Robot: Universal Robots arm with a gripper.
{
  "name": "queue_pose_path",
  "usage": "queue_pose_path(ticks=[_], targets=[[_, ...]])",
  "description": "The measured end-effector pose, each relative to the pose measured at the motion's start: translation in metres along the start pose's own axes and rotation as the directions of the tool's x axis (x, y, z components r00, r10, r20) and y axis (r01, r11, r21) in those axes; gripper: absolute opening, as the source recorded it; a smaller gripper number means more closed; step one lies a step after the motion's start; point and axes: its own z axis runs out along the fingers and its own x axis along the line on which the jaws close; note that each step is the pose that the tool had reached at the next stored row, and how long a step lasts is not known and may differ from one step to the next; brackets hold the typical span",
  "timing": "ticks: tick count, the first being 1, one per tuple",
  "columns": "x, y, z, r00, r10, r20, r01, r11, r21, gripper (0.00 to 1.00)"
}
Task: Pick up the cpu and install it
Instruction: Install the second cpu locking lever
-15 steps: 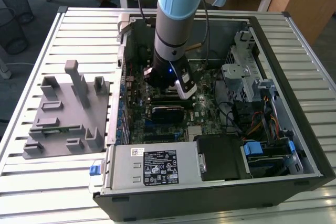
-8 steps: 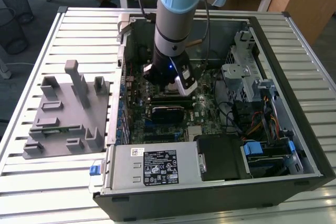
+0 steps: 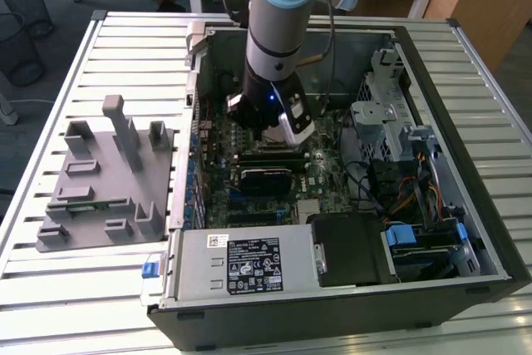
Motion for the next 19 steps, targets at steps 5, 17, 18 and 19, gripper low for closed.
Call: queue_pose_path(ticks=[5,17,18,19], targets=[[-0.0082,0.0027,0.0001,1.0,0.001,-0.0032,-0.001,1.0,-0.0005,0.11],[-0.0183,0.0064,-0.0186,0.9999,0.003,-0.0117,-0.003,1.0,-0.0014,0.11],[-0.0206,0.0062,-0.0188,0.9999,0.003,-0.0132,-0.003,1.0,-0.0014,0.11],[-0.0222,0.0059,-0.019,0.9999,0.004,-0.0145,-0.004,1.0,-0.0015,0.11]])
